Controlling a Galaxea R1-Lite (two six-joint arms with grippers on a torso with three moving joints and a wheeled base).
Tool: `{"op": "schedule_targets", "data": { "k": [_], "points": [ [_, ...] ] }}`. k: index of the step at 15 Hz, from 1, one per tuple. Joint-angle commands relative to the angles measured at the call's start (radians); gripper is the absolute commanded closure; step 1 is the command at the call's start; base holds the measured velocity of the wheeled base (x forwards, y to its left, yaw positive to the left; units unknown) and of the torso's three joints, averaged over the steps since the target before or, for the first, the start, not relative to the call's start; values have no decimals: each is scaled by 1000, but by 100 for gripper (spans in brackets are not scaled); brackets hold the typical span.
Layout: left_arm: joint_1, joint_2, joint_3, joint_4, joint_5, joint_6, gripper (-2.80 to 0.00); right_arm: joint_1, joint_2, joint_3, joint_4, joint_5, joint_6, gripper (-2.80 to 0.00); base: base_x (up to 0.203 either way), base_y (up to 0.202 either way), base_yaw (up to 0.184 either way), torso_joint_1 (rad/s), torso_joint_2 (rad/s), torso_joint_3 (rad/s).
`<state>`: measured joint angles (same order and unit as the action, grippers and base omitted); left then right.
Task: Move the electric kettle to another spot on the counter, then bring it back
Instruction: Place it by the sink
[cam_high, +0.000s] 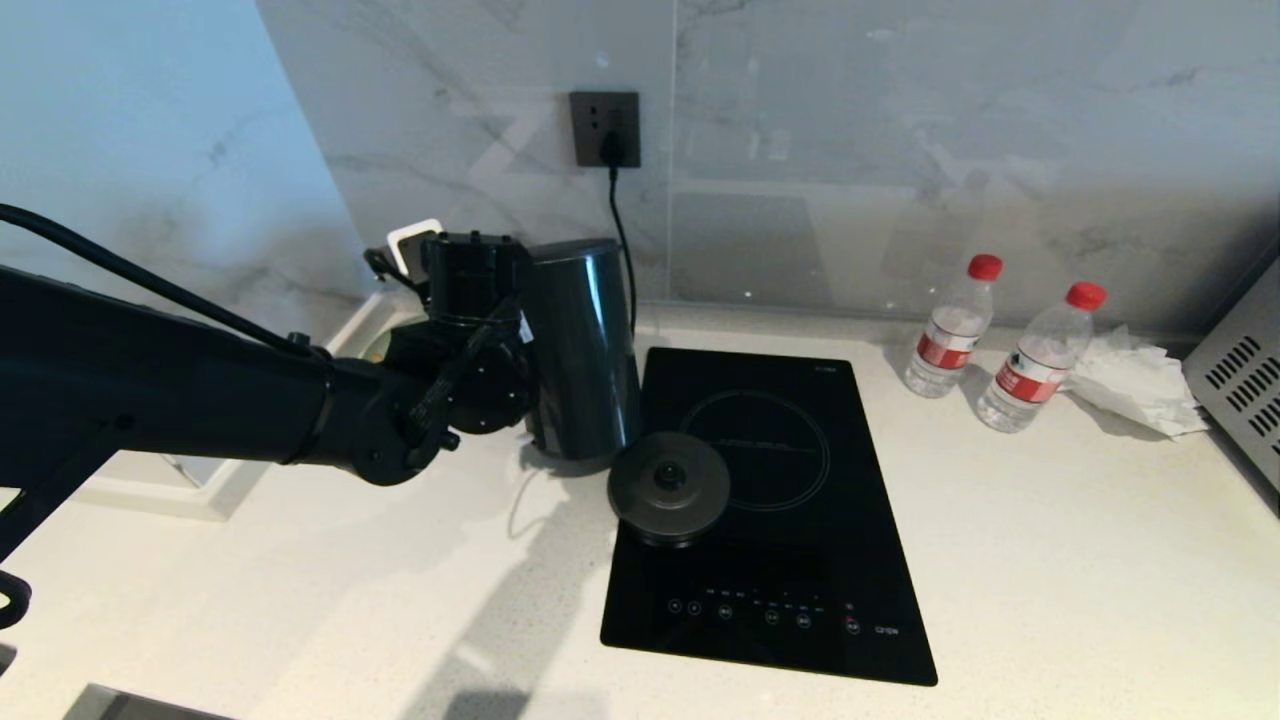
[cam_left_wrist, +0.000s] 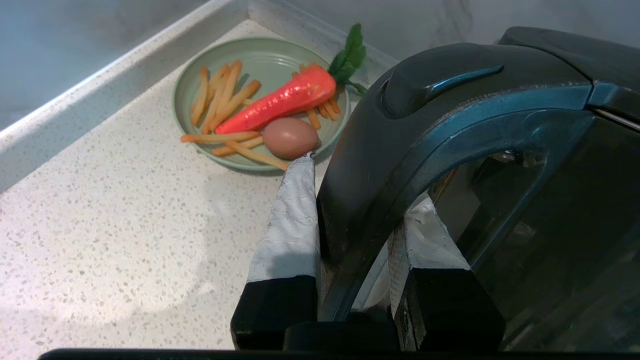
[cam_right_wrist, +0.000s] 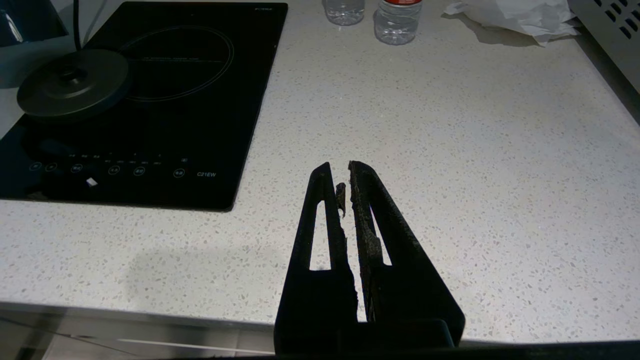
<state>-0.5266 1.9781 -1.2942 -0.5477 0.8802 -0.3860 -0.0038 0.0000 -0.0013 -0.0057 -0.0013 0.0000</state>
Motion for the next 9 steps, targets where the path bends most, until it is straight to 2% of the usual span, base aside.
{"op": "schedule_targets", "data": {
  "k": [1, 9],
  "points": [
    [15, 4, -7, -3, 0, -2, 0, -1, 0, 0, 0, 1, 0, 0, 0, 0, 0, 0, 0, 0],
    [52, 2, -5, -3, -18, -1, 0, 0, 0, 0, 0, 0, 0, 0, 0, 0, 0, 0, 0, 0]
  ]
}}
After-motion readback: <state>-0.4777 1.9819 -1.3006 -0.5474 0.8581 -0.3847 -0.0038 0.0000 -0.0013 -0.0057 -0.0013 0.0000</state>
